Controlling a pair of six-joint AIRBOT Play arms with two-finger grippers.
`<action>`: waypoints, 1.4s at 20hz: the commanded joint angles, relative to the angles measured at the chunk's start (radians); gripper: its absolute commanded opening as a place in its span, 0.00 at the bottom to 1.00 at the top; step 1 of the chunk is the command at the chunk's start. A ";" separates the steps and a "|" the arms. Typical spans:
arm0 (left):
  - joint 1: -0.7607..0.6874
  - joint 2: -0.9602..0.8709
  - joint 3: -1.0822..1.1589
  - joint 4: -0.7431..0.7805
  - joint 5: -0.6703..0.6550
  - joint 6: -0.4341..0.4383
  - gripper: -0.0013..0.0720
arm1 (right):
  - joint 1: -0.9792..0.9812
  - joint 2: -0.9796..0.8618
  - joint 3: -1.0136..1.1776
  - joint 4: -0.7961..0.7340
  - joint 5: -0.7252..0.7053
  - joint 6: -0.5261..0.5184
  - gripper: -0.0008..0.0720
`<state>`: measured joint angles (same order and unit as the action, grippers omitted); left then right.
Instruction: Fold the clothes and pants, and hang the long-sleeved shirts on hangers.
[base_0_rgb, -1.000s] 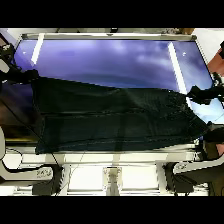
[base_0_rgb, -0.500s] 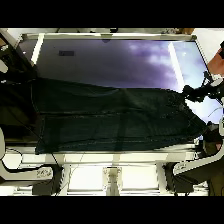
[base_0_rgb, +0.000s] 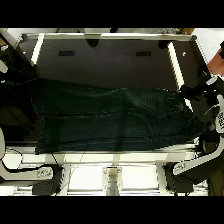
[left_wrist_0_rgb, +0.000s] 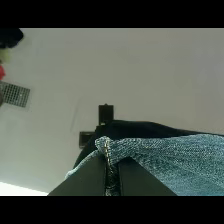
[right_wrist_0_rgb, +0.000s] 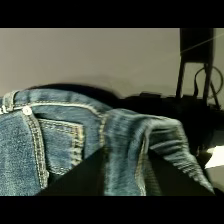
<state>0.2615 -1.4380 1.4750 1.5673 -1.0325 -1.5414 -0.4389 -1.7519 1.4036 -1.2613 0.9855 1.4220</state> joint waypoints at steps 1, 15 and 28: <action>0.000 -0.003 0.001 0.000 0.000 0.000 0.05 | 0.037 -0.028 0.002 0.010 -0.012 0.001 0.27; 0.152 -0.015 0.001 0.026 0.067 -0.211 0.05 | -0.028 -0.034 0.269 0.011 -0.087 0.197 0.04; 0.151 -0.121 0.005 -0.144 0.294 -0.240 0.05 | 0.053 -0.193 0.394 0.191 -0.247 0.202 0.03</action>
<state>0.4122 -1.5333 1.4788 1.4776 -0.7971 -1.7737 -0.4038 -1.9041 1.7458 -1.0897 0.7483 1.6222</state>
